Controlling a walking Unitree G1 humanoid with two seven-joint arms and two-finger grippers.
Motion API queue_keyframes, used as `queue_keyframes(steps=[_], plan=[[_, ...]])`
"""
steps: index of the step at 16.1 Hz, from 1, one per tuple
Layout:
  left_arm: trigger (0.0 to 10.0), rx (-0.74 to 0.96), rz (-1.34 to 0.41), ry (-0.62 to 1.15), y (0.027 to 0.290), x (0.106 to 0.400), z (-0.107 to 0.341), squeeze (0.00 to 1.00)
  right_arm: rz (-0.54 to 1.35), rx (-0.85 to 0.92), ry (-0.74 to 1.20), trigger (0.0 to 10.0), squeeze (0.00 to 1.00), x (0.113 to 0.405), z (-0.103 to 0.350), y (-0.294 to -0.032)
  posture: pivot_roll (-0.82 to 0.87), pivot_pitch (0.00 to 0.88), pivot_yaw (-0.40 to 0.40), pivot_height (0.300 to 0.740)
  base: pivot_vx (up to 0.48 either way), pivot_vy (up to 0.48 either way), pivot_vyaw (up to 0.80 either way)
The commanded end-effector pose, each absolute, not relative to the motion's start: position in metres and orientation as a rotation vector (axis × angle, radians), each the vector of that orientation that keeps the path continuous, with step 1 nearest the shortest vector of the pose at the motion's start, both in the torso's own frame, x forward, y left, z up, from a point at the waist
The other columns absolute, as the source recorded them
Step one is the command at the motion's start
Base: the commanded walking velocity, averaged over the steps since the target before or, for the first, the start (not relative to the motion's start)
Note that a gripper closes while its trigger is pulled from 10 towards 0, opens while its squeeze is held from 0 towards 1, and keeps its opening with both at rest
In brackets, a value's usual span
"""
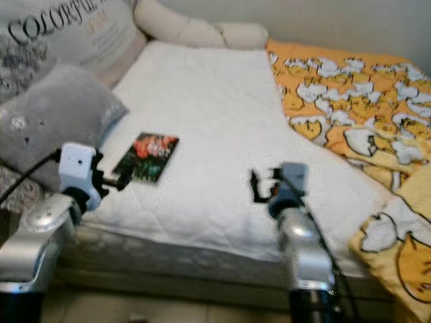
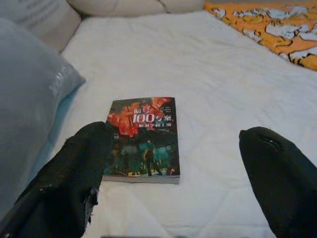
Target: Clean up the room
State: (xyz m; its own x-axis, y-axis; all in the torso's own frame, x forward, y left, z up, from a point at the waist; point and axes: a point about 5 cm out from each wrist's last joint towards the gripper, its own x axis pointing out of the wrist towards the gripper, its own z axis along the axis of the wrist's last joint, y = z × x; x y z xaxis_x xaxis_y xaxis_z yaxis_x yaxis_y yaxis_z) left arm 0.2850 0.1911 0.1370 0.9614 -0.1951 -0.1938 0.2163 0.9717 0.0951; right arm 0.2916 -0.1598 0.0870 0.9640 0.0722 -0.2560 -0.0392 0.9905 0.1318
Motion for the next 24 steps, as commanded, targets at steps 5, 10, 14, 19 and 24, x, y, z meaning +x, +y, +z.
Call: queue_keyframes(steps=[5, 10, 14, 19, 24], plan=[[10.0, 0.124, -0.186, 0.170, 0.189, 0.288, 0.138, 0.00, 0.033, 0.104, 0.261, 10.0, 1.00, 0.293, 0.090, -0.167, 0.06, 0.000, -0.036, 0.740, 0.000, -0.293, -0.32], [10.0, 0.140, -0.180, 0.166, 0.189, 0.289, 0.138, 0.00, 0.027, 0.091, 0.262, 10.0, 1.00, 0.292, 0.088, -0.168, 0.06, 0.000, -0.037, 0.740, 0.000, -0.295, 0.00], [10.0, 0.095, -0.156, 0.144, 0.190, 0.291, 0.141, 0.00, 0.026, 0.074, 0.259, 10.0, 1.00, 0.293, 0.089, -0.168, 0.06, 0.000, -0.037, 0.740, 0.000, -0.147, 0.00], [10.0, 0.048, -0.131, 0.134, 0.194, 0.294, 0.144, 0.00, 0.039, 0.101, 0.257, 10.0, 0.00, 0.294, 0.092, -0.163, 0.06, 0.000, -0.037, 0.740, 0.000, 0.000, -0.25], [10.0, 0.046, -0.124, 0.130, 0.196, 0.295, 0.145, 0.00, 0.038, 0.074, 0.253, 10.0, 0.00, 0.294, 0.091, -0.166, 0.06, 0.000, -0.036, 0.740, 0.160, 0.000, -0.32]])
